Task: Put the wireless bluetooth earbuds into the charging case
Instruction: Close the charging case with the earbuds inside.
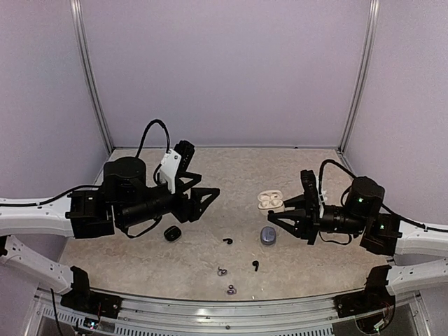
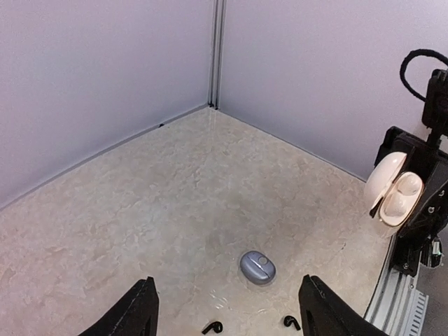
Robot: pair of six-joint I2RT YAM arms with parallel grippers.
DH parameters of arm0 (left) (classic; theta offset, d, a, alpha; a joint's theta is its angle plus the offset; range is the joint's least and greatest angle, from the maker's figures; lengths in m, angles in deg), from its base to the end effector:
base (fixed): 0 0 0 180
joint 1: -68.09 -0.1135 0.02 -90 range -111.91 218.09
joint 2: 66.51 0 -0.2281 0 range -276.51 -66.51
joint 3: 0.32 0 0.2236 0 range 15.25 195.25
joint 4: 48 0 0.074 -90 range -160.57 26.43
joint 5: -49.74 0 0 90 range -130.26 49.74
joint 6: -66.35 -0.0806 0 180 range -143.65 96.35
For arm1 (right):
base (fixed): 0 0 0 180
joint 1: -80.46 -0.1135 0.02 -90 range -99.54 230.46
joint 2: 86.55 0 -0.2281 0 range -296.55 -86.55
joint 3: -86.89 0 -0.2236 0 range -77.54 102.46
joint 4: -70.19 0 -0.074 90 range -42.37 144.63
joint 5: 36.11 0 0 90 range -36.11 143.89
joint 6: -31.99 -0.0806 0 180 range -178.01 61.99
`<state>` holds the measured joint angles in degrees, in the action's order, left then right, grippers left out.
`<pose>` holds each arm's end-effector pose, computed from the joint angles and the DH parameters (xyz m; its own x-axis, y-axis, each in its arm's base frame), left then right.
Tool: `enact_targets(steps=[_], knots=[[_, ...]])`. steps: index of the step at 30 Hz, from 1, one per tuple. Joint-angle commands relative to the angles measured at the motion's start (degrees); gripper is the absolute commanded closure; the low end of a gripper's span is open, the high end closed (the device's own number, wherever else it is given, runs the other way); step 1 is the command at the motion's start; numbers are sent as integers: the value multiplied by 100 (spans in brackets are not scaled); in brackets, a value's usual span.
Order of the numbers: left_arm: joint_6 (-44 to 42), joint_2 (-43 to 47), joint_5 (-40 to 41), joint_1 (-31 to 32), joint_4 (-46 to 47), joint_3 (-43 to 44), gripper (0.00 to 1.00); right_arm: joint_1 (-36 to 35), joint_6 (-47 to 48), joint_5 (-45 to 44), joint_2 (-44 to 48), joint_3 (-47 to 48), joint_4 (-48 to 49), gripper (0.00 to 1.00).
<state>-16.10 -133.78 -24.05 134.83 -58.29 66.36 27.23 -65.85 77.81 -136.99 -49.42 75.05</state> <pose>0.1408 -0.2705 0.2930 -0.1756 0.0890 -0.9804 0.7574 0.6484 -0.0768 0.1201 0.2153 0.2582 -0.1525 0.0042 -0.9883 -0.9630 0.2241 0.1496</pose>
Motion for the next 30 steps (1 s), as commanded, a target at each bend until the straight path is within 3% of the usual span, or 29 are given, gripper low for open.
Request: enact_targets(steps=[1,7,14,20,30], knots=[[671,-170,-717,-372,-134,-289,32,161,-446,-261,376,-240,-99,100],[567,-520,-1074,-517,-11,-527,33,260,-593,-329,912,-489,-371,100],[-334,-539,-2489,-156,1340,-802,30,289,-592,205,879,-667,-221,100],[-1421,-1043,-2481,267,1226,-192,24,281,-588,962,497,-575,87,100],[-1969,-1920,-2826,492,1226,679,15,209,-501,1449,81,-302,-37,100]])
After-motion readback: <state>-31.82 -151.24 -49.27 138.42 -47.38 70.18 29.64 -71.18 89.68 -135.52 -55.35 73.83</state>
